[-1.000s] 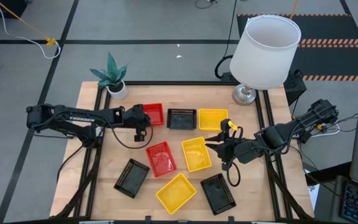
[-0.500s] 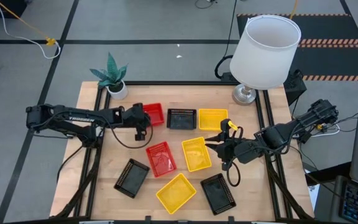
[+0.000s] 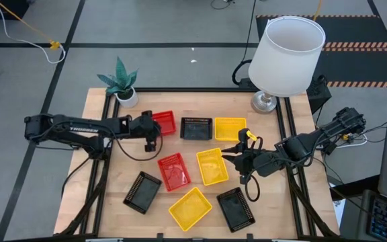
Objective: Stack baskets by color
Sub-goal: Stack the bottom right red bin on top of the top red bin
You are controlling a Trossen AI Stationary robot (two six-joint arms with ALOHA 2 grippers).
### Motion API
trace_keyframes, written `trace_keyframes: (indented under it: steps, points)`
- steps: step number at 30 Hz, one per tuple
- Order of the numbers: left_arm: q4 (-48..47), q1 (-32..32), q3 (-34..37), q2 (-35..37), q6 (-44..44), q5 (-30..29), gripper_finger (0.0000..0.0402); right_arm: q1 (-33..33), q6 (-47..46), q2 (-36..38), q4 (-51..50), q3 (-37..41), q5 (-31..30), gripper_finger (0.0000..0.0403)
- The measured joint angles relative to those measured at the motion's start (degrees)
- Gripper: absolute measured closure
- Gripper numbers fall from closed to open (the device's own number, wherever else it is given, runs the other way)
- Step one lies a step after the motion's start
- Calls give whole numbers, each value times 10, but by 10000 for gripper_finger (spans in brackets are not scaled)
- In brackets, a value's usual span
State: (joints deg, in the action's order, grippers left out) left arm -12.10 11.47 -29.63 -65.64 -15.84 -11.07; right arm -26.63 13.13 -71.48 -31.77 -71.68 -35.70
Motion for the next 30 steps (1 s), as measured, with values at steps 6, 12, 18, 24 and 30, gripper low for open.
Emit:
trace_keyframes:
  steps: [6,12,18,24,30]
  points:
    - [-7,-2,0,16,14,0,277,0,0,0,0,0,0,330]
    - [-16,-2,0,20,43,6,277,0,0,0,0,0,0,330]
    - [-85,-11,-19,23,83,35,279,0,0,0,0,0,0,330]
    - [-210,-51,-72,31,136,42,332,0,0,0,-2,0,0,330]
    - [-290,-63,-73,31,186,40,396,0,-8,0,-2,0,0,330]
